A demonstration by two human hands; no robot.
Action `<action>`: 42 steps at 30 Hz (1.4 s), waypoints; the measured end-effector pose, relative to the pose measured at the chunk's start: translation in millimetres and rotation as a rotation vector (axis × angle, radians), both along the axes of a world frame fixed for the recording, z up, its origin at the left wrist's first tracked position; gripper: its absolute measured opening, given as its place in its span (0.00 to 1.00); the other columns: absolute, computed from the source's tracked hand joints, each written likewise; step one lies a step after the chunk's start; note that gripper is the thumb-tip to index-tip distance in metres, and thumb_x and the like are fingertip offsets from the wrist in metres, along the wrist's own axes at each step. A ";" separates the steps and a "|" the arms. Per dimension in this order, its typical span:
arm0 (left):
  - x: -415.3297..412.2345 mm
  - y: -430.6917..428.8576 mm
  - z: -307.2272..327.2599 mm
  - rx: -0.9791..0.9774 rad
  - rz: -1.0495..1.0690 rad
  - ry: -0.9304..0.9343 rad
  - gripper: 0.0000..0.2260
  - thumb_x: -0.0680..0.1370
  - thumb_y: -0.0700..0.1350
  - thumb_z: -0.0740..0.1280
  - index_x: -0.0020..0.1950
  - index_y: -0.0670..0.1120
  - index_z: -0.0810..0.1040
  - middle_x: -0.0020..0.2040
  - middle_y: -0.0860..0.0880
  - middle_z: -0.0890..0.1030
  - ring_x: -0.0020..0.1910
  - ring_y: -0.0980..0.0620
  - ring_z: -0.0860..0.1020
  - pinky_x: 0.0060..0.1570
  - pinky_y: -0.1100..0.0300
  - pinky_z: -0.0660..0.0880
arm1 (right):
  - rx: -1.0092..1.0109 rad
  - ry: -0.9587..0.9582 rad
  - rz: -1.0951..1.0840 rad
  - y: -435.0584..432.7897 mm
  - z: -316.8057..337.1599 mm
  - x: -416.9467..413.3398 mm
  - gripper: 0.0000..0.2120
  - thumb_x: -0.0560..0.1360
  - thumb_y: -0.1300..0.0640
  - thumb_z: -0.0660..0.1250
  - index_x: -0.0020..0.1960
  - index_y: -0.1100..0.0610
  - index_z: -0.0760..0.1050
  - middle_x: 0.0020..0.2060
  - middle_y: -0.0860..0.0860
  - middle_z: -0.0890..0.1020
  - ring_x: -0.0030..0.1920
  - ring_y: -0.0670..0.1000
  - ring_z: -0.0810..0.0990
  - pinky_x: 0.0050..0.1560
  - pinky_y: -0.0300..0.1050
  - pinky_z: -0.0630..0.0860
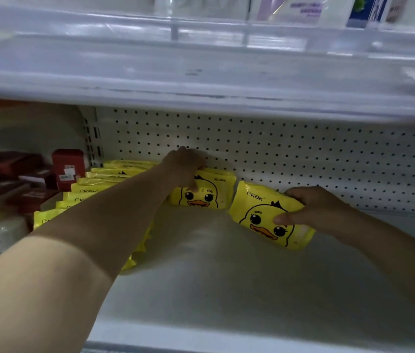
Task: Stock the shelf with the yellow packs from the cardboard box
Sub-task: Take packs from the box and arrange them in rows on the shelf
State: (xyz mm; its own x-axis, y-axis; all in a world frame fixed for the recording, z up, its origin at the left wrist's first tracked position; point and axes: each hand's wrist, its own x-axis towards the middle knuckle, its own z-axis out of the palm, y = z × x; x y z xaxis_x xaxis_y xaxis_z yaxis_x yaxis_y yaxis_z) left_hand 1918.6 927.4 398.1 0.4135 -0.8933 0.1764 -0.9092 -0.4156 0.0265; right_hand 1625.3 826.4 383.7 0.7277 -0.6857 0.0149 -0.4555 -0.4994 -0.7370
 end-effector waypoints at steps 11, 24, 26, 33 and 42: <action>11.6 33.3 15.4 -0.459 -0.233 0.348 0.15 0.74 0.59 0.71 0.55 0.52 0.76 0.54 0.56 0.79 0.54 0.59 0.75 0.51 0.65 0.70 | -0.046 -0.011 0.123 4.8 -2.1 69.5 0.16 0.64 0.56 0.83 0.49 0.49 0.82 0.44 0.45 0.86 0.46 0.46 0.85 0.48 0.43 0.81; 33.1 62.4 -0.9 -0.152 -0.225 0.351 0.08 0.73 0.50 0.75 0.48 0.48 0.82 0.45 0.55 0.81 0.46 0.59 0.77 0.47 0.64 0.72 | -0.054 -0.194 0.349 10.0 -7.0 137.2 0.12 0.71 0.61 0.77 0.49 0.57 0.76 0.49 0.49 0.83 0.50 0.39 0.82 0.50 0.34 0.77; 33.3 60.5 0.7 -0.133 -0.203 0.322 0.09 0.73 0.51 0.75 0.48 0.48 0.83 0.46 0.52 0.82 0.48 0.56 0.78 0.51 0.59 0.74 | -0.100 -0.163 0.316 7.9 -6.5 135.9 0.07 0.72 0.58 0.77 0.45 0.58 0.79 0.42 0.51 0.85 0.43 0.42 0.82 0.47 0.37 0.76; 32.5 41.1 -4.9 -0.178 -0.057 0.080 0.08 0.74 0.54 0.72 0.39 0.55 0.77 0.42 0.55 0.80 0.52 0.51 0.77 0.51 0.55 0.74 | -0.345 -0.175 0.060 5.8 -18.7 151.9 0.11 0.70 0.49 0.78 0.40 0.57 0.83 0.34 0.45 0.81 0.37 0.41 0.78 0.39 0.38 0.70; 3.1 65.5 17.0 -0.179 0.048 0.182 0.26 0.73 0.61 0.71 0.67 0.52 0.73 0.61 0.47 0.77 0.63 0.45 0.73 0.60 0.51 0.73 | -0.450 -0.207 -0.098 33.2 -5.5 114.9 0.23 0.72 0.46 0.75 0.65 0.48 0.77 0.60 0.48 0.81 0.60 0.51 0.79 0.58 0.48 0.77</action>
State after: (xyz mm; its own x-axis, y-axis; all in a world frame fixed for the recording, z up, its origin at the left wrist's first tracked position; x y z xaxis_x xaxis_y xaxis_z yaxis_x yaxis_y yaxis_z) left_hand 1921.7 992.9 415.1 0.4936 -0.8333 0.2491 -0.8623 -0.4317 0.2648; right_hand 1740.2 859.6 378.2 0.6108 -0.6433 0.4617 -0.3835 -0.7505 -0.5382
